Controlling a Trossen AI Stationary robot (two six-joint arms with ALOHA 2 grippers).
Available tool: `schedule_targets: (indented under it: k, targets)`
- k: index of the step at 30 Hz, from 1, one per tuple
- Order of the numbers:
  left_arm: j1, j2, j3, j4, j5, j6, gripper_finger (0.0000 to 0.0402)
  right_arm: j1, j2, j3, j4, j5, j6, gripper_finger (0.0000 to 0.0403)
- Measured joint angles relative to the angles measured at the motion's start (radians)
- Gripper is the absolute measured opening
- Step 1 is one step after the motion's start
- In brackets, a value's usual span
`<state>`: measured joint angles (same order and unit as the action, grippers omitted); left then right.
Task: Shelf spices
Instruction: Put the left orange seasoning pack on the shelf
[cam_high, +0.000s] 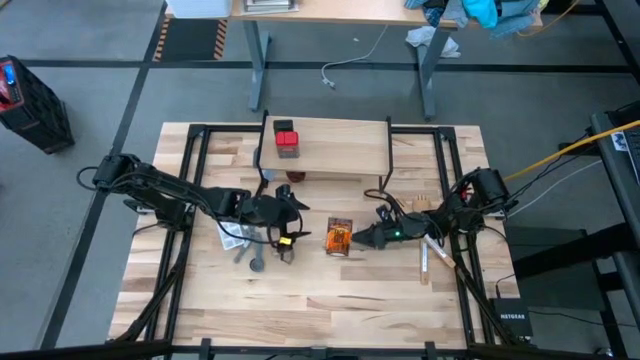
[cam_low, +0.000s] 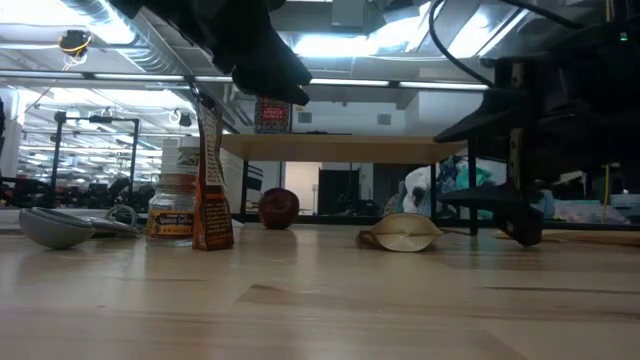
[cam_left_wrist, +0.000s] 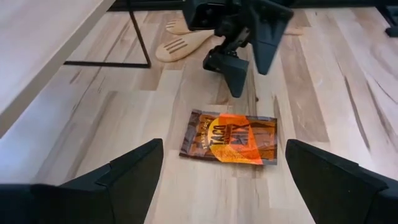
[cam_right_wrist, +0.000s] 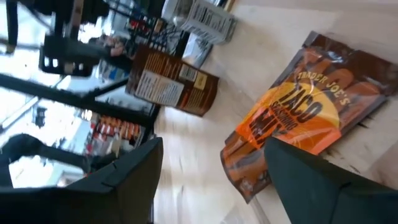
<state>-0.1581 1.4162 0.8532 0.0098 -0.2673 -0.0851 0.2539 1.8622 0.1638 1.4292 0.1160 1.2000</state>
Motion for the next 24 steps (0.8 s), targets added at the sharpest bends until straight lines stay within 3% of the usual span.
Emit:
schedule_targets:
  k: [10,19,24]
  targets:
    - [0.0,0.0,0.0,-0.074,0.029,0.067,0.0331,0.001,0.001,0.005,-0.018,0.052,0.024,0.0287]
    - [-0.05,-0.017,0.0,-0.114,0.031,0.091,0.0331,0.002,0.008,0.077,-0.108,0.048,-0.325,0.0287]
    - [-0.081,-0.069,0.0,-0.114,0.029,0.086,0.0331,0.001,0.01,0.216,-0.315,0.05,-0.45,0.0287]
